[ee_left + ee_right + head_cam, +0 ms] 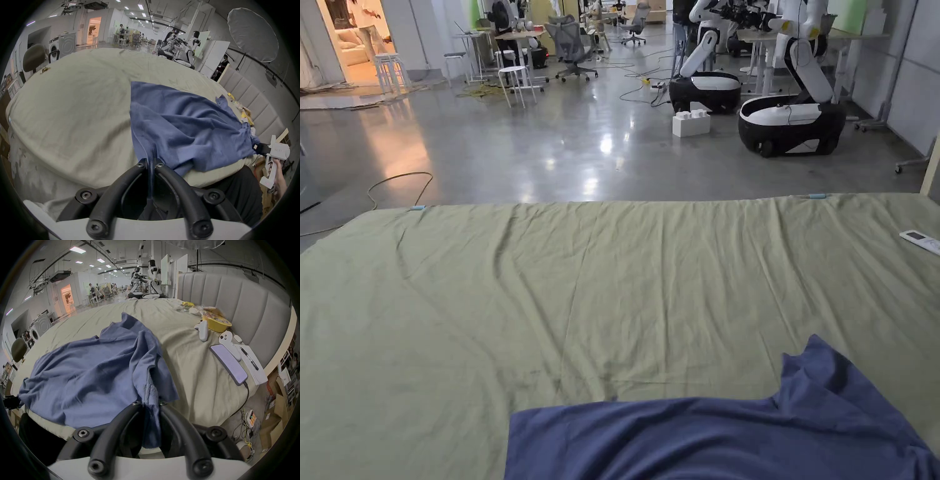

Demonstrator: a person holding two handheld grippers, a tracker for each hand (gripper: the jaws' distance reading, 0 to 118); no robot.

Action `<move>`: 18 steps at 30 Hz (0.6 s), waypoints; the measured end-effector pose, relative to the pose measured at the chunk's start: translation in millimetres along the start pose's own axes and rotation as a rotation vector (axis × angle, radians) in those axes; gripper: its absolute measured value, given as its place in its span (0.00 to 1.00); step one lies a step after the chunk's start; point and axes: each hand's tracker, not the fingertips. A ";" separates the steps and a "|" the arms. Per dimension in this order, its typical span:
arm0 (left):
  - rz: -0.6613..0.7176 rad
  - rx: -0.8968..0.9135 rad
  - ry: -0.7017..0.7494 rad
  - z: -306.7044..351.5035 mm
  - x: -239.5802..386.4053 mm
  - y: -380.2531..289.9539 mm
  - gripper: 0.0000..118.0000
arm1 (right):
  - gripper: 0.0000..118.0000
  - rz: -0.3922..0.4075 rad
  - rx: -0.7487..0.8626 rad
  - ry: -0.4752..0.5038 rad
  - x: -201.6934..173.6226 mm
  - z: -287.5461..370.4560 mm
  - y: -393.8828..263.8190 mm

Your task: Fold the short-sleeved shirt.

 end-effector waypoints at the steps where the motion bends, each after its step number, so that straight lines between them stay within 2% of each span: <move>1: 0.017 0.023 -0.003 -4.1 -2.2 -3.5 0.10 | 0.18 0.004 0.000 -0.006 1.2 -3.3 -2.3; 2: 0.032 0.025 0.015 -7.3 -4.3 -3.3 0.22 | 0.34 0.003 -0.009 -0.008 5.3 -11.9 -2.6; 3: 0.044 0.028 0.033 -7.9 -6.3 -2.3 0.46 | 0.56 -0.005 -0.016 -0.009 9.0 -12.9 -3.0; 4: 0.059 0.041 0.045 -5.0 -7.6 -0.2 0.62 | 0.61 -0.017 -0.014 -0.005 12.8 -10.9 -3.8; 5: 0.062 0.093 0.050 6.1 -9.0 5.0 0.68 | 0.59 -0.043 0.018 0.001 18.4 -2.4 -3.7; 7: 0.060 0.190 0.034 33.3 -9.9 13.5 0.69 | 0.59 -0.072 0.093 0.011 23.6 18.9 0.1; 8: 0.016 0.267 0.028 54.2 -3.6 23.3 0.69 | 0.59 -0.071 0.149 0.035 27.4 34.5 2.7; 12: -0.279 0.477 0.093 132.1 48.6 36.9 0.74 | 0.59 -0.076 0.365 0.110 12.0 109.5 14.6; 14: -0.355 0.606 0.085 165.7 72.8 34.6 0.76 | 0.59 -0.082 0.472 0.177 -3.1 143.2 15.7; 16: -0.388 0.686 0.098 188.8 92.1 29.1 0.76 | 0.59 -0.054 0.550 0.211 -17.4 169.6 15.4; 18: -0.409 0.716 0.131 208.4 112.7 26.6 0.76 | 0.59 0.013 0.627 0.219 -34.8 193.8 15.9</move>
